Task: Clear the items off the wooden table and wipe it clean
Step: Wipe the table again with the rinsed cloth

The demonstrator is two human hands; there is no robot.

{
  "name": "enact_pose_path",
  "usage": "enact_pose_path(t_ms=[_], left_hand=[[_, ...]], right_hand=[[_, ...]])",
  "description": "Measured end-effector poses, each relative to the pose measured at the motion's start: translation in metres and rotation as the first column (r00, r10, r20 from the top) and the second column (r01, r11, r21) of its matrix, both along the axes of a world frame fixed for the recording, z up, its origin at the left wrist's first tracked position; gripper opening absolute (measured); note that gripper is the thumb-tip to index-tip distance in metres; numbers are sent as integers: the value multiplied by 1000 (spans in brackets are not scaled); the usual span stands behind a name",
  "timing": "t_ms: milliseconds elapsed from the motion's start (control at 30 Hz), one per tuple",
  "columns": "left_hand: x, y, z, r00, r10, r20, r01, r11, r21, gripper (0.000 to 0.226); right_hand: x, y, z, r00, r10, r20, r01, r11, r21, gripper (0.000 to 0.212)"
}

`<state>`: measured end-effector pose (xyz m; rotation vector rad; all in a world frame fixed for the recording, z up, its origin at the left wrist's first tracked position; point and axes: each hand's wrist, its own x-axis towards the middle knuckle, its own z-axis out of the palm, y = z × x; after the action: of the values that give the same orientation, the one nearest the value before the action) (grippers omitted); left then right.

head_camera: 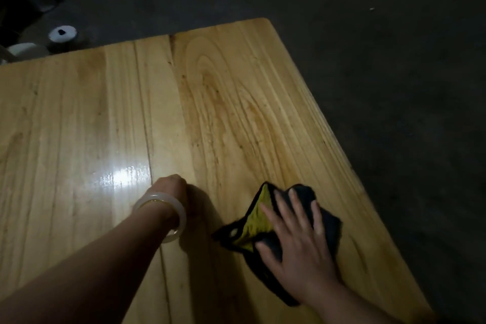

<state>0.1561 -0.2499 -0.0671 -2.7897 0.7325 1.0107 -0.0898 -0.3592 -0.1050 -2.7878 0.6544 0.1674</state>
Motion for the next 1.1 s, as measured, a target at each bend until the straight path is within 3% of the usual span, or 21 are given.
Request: enact_pose_path(t_ms=[167, 267, 467, 667, 933, 1100], left_hand=[[-4, 9, -5, 995, 96, -6, -96, 988, -121, 17], [-8, 12, -7, 995, 100, 18, -95, 982, -161, 21], [-11, 14, -6, 995, 101, 22, -95, 979, -181, 21], [-14, 16, -3, 992, 124, 28, -116, 974, -193, 23], [-21, 14, 5, 992, 127, 3, -124, 975, -185, 29], [-24, 12, 7, 992, 117, 37, -110, 982, -151, 31]], right_hand=[[-18, -36, -3, 905, 422, 50, -423, 906, 16, 65], [-7, -72, -9, 885, 464, 38, -465, 886, 9, 65], [23, -132, -5, 998, 54, -27, -56, 996, -71, 70], [6, -120, -11, 927, -373, -29, 370, 926, -76, 70], [-41, -64, -8, 856, -514, -66, 506, 856, -100, 75], [-51, -8, -7, 857, -509, -86, 502, 860, -92, 73]])
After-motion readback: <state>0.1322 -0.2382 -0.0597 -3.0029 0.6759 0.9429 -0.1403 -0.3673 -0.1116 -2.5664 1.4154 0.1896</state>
